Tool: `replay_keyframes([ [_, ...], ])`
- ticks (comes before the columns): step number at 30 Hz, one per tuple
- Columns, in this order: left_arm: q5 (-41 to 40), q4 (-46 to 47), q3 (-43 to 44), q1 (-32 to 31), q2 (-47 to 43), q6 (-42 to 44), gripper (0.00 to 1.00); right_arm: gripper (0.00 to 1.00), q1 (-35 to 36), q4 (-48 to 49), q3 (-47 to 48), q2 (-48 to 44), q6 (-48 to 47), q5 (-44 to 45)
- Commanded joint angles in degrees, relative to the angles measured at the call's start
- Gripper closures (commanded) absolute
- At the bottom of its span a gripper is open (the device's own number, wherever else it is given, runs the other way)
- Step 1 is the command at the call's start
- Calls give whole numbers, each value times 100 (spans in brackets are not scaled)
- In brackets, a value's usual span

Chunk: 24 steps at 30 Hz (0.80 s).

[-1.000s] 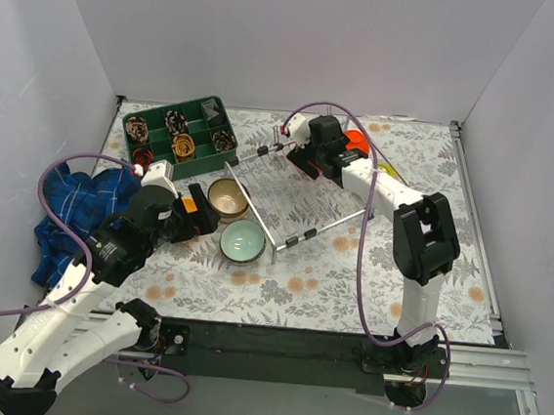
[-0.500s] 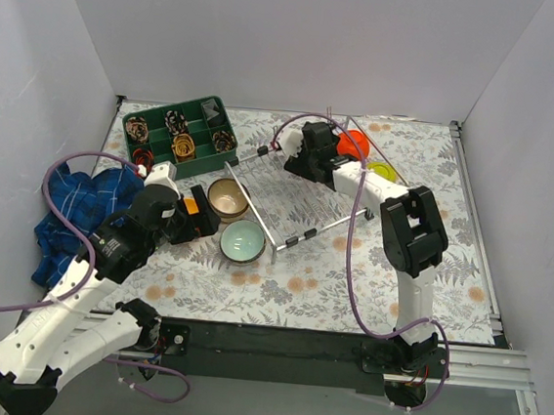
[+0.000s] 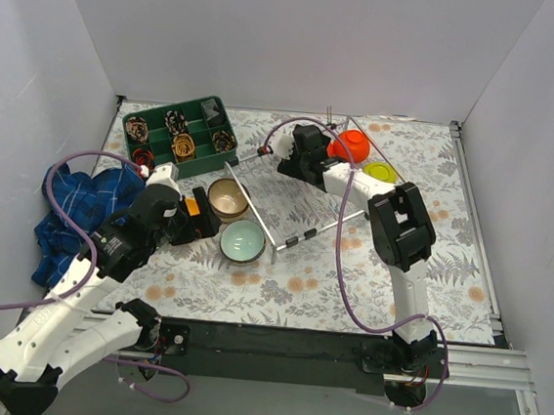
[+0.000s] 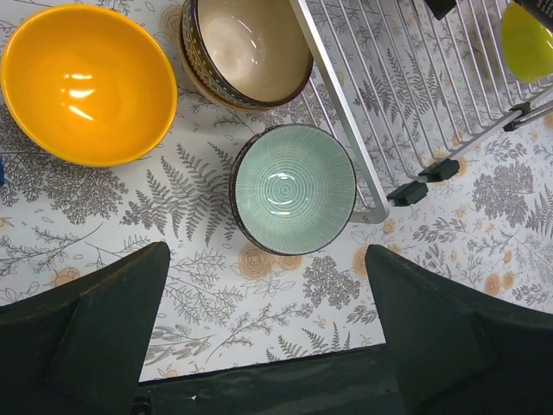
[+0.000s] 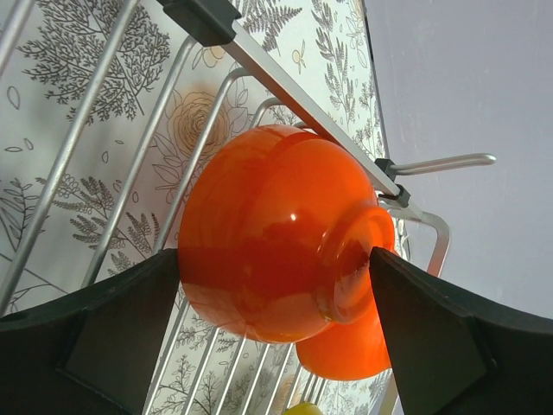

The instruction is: Unload the bowls from the dish rack

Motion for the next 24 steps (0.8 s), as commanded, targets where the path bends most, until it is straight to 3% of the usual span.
replay_keyframes([
  [1, -60, -156, 211, -14, -110, 94, 2, 1, 13, 238, 6, 209, -37, 204],
  [11, -60, -183, 264, -14, -127, 112, 2, 8, 22, 247, -301, 192, 42, 371],
  [19, -69, -174, 308, -14, -233, 94, 2, 37, 145, 247, -504, -290, 244, 477],
  [24, -69, -113, 299, -22, -303, 94, 2, 50, 320, 238, -688, -643, 341, 538],
])
